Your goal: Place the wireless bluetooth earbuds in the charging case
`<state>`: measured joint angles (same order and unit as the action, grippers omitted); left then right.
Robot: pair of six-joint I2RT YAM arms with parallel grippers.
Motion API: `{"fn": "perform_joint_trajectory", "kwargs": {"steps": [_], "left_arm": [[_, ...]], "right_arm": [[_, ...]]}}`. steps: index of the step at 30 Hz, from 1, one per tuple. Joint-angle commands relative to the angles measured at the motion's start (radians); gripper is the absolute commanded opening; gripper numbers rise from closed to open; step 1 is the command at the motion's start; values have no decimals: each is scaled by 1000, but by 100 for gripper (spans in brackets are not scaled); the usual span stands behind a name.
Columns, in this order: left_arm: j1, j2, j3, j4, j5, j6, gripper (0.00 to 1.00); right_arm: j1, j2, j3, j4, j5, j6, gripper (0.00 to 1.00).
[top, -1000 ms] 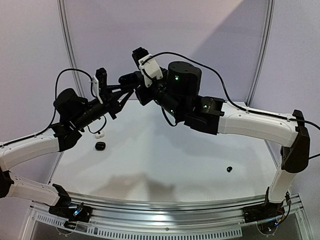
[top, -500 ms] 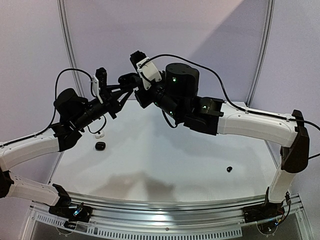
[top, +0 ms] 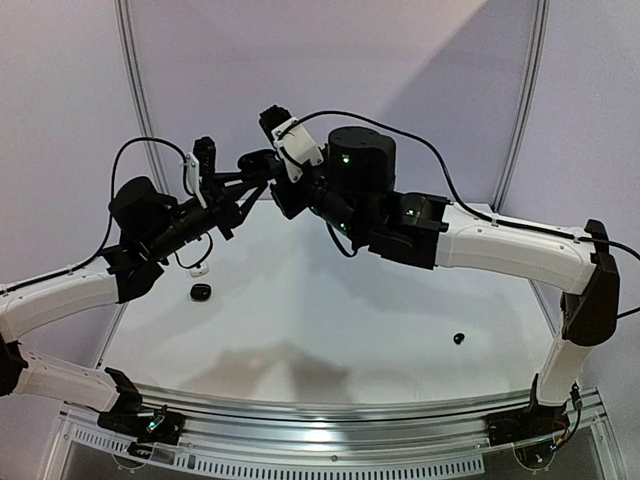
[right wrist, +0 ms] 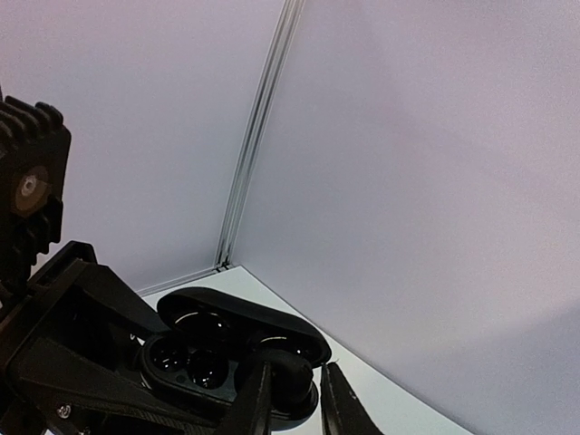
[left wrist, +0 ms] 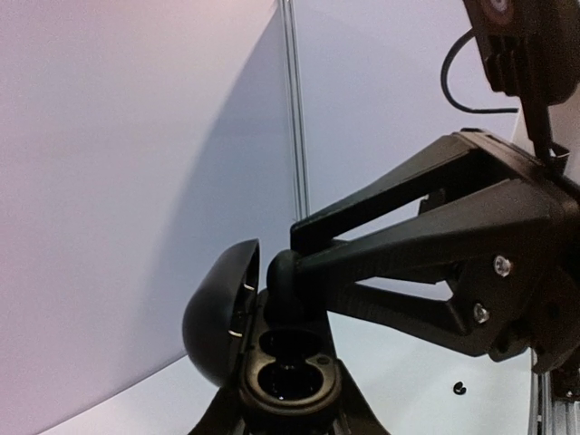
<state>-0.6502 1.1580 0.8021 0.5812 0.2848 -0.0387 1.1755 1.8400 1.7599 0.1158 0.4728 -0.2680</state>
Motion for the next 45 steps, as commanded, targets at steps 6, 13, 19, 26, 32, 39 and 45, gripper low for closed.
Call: {"fn": "perform_joint_trajectory", "kwargs": {"steps": [6,13,19,26,32,39,45], "left_arm": [[-4,-34,0,70,98,-31,0],[8,-37,-5,72,179,-106,0],[20,-37,-7,89,240,-149,0],[26,-37,-10,104,278,-181,0],[29,-39,-13,105,300,-190,0],[33,-41,-15,107,312,-216,0],[35,-40,-15,111,318,-221,0]], "right_arm": [[-10,6,21,-199,-53,16,22],[-41,-4,61,-313,-155,80,22],[-51,-13,85,-392,-216,102,22],[-58,-16,108,-445,-270,112,25],[-61,-16,138,-484,-295,117,28],[-71,-15,171,-541,-353,126,30],[-74,-6,203,-600,-380,127,30]]}}
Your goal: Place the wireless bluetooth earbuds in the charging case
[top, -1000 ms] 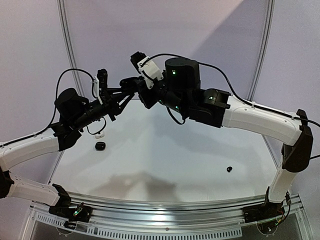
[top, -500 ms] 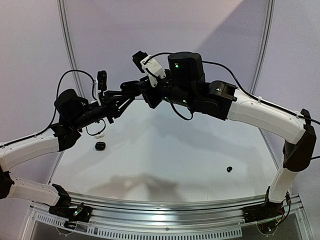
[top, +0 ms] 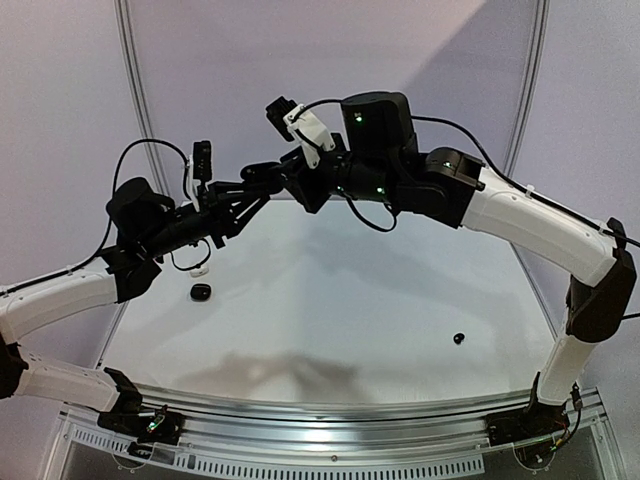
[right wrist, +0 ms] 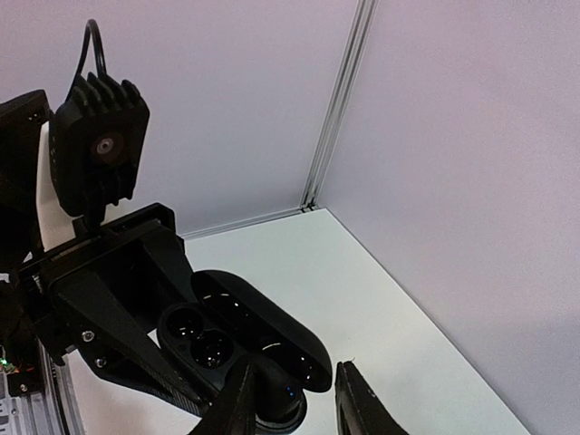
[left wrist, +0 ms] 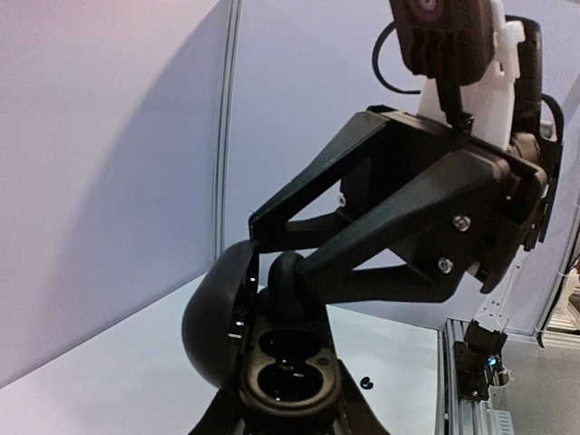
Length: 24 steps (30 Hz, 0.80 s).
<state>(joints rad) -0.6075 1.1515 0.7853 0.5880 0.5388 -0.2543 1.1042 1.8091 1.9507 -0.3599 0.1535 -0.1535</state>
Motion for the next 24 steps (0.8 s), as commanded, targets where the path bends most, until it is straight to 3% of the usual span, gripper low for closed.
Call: {"fn": "perform_joint_trajectory", "kwargs": {"steps": [1,24], "left_arm": [[-8,-34,2,104,64,-6,0],[6,-46,-11,119,97,-33,0]], "right_arm": [[-2,28,19,-137,-63,11,31],[-11,35,67,-233,-115,19,41]]}}
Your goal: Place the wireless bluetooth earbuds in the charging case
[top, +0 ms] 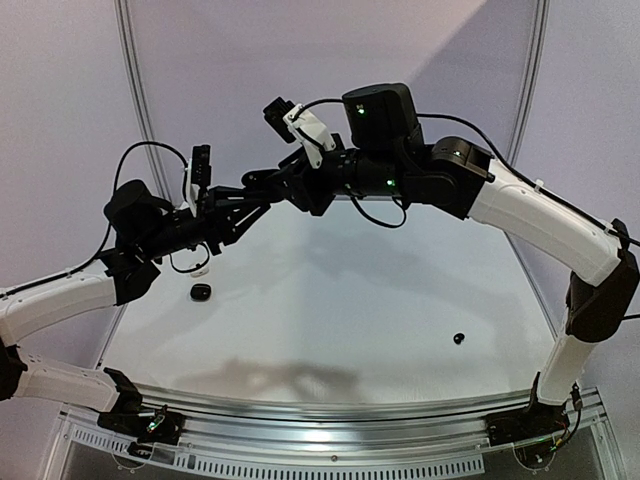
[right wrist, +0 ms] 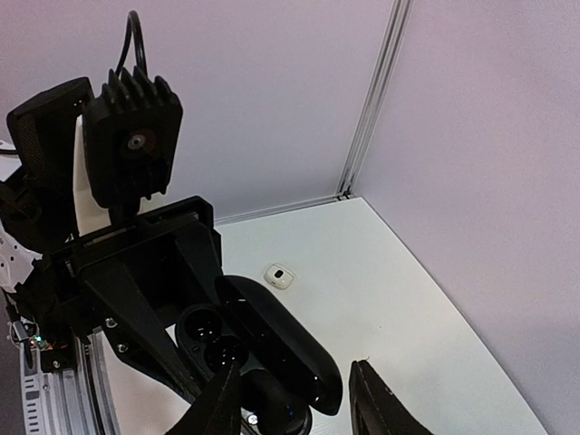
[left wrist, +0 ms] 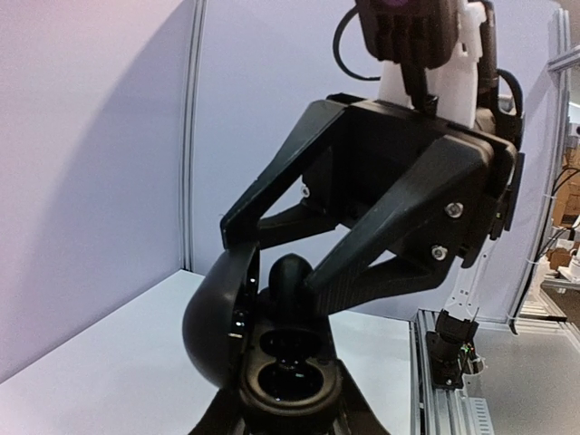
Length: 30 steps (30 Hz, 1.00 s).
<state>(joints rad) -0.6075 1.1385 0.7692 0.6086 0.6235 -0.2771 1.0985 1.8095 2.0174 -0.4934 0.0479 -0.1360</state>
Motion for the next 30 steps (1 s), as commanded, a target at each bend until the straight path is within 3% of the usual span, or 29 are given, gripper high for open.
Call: {"fn": "perform_joint_trajectory", "kwargs": {"steps": [1,6,30], "left_arm": [[6,-33,4,99,13,-11,0],[6,-31,3,97,19,-14,0],[6,-22,8,58,65,-28,0]], "right_arm": [[-5,33,1,-98,-10,1,42],[-7,23,4,-73,-28,8,42],[-34,-20,21,56,-133,48,68]]}}
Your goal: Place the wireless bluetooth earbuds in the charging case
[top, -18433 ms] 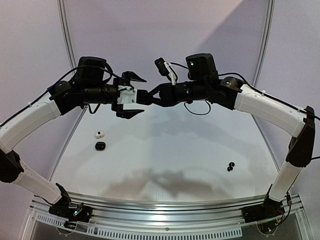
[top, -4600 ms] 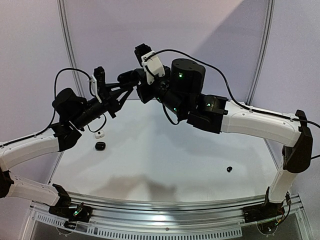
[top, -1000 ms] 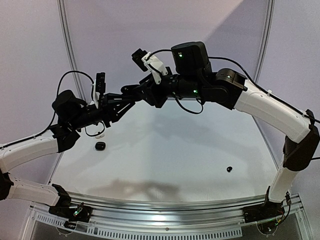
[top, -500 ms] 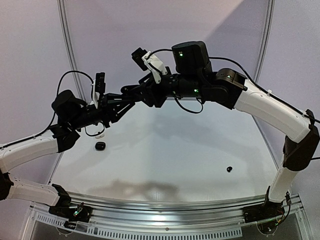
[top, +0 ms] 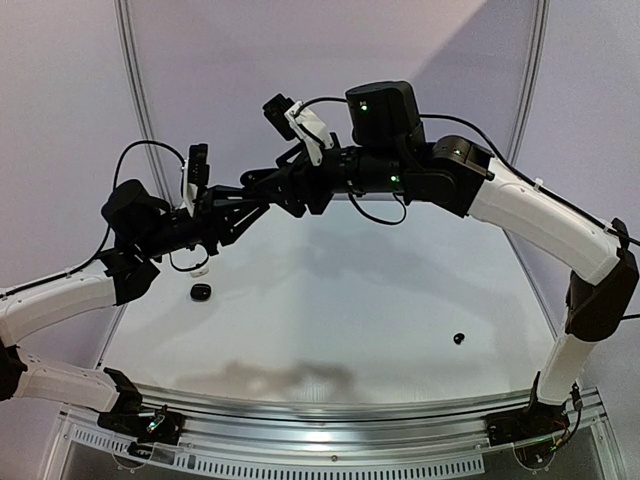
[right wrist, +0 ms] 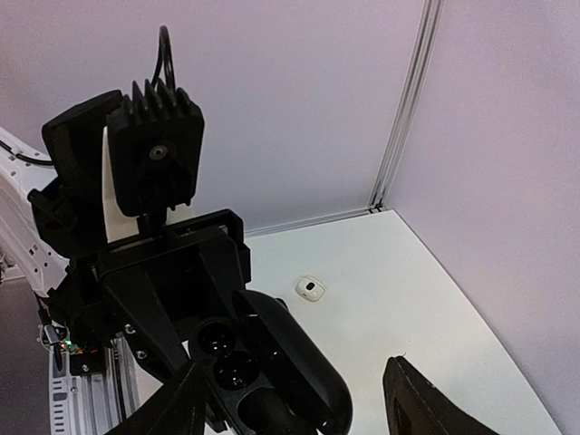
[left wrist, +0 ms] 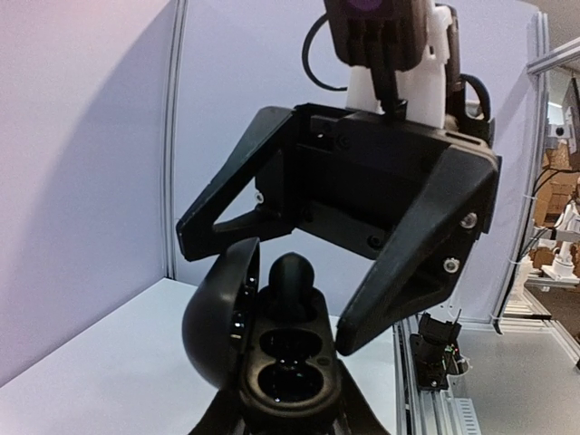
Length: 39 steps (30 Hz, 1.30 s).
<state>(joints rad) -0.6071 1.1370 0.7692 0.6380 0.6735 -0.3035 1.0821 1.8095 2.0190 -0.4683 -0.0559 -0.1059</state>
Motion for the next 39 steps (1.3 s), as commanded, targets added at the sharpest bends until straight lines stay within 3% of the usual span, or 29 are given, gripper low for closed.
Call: {"fn": "perform_joint_trajectory", "kwargs": {"steps": [1,14,16,19,23,29,39], "left_arm": [[6,-20,8,27,16,0,0],[6,-25,-2,15,19,20,0],[6,-25,-5,15,22,22,0],[6,-23,-13,35,49,24,0],[-6,-24,-37,52,86,63,0],[-26,-28,-44,23,155,121,0],[-36,-28,-33,-88,230,222,0]], "right_arm": [[-18,-22,21,37,-34,21,68],[-63,-90,26,185,-100,156,69],[-79,-116,24,174,-196,191,62],[-86,-152,-10,91,-253,212,39],[-77,-209,-98,0,-251,201,25],[34,-212,-69,-157,-87,42,24],[65,-133,18,-260,-31,-21,22]]}}
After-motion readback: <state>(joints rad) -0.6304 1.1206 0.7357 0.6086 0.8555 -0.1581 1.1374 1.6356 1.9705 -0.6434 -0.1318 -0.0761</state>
